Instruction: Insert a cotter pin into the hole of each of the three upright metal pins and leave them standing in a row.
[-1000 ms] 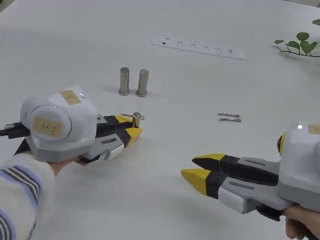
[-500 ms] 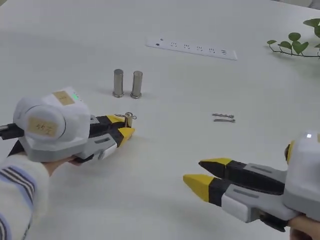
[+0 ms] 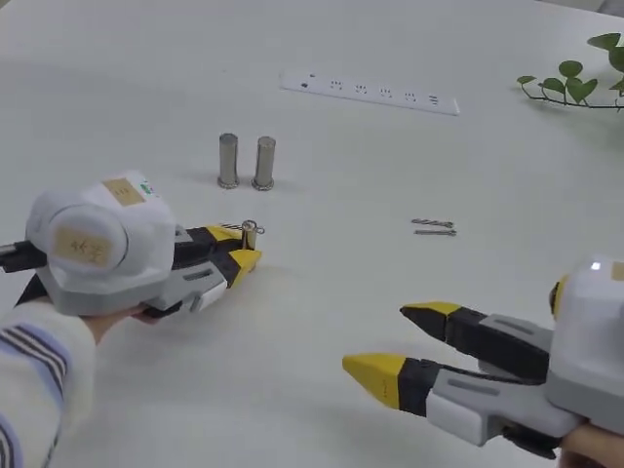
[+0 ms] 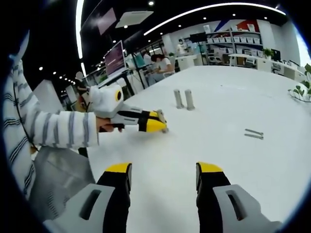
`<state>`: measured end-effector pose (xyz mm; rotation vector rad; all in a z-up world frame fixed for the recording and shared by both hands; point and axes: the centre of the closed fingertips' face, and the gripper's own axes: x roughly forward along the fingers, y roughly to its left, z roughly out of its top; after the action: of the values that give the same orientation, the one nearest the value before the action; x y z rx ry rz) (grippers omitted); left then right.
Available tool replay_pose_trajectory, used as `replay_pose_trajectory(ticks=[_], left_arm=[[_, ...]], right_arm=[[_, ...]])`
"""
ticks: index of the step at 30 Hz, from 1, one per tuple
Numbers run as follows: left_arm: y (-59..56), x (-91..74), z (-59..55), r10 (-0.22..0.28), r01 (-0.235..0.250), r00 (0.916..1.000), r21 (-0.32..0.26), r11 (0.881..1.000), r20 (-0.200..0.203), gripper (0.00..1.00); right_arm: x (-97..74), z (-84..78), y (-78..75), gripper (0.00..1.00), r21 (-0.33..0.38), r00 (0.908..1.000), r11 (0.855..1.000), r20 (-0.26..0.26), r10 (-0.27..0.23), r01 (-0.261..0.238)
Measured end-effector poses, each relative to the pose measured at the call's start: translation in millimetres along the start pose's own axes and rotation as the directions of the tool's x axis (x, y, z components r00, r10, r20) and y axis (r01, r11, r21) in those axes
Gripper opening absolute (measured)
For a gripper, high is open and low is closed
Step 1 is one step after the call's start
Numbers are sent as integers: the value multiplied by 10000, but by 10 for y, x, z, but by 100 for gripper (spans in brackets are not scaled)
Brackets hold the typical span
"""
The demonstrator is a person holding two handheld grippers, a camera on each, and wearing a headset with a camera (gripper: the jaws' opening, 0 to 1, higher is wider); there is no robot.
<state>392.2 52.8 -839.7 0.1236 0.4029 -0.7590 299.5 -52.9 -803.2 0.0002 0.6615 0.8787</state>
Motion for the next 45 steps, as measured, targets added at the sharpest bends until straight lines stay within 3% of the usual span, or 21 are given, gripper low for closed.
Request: replay_pose_trajectory(ticks=[11,20,26,34,38,45], left_arm=[[-4,-9,-11,-5,5,10000,58,10000,-32,8],[5,-36,-2,-38,41,10000,-508,9987,63,8],[13,-82,-34,14,-20,9999,-553,9985,-121,9],[38,-193,-60,5,-22,9994,-490,9988,-342,12],[132,-319,-85,41,-62,9985,-384,9992,-548,15],[458,-519,-113,634,-650,9938,-145,9978,-914,16]], right_arm=[[-3,-77,-59,73,-220,9992,9993,-265,-296,291],[5,-65,-28,78,-25,9994,9996,-203,-270,269],[9,-31,-34,82,29,9992,9992,-96,-394,394],[-38,19,-28,82,85,9989,9989,122,-453,452],[-79,50,-55,82,117,9978,9980,240,-619,616],[-133,73,-90,81,148,9955,9961,377,-874,868]])
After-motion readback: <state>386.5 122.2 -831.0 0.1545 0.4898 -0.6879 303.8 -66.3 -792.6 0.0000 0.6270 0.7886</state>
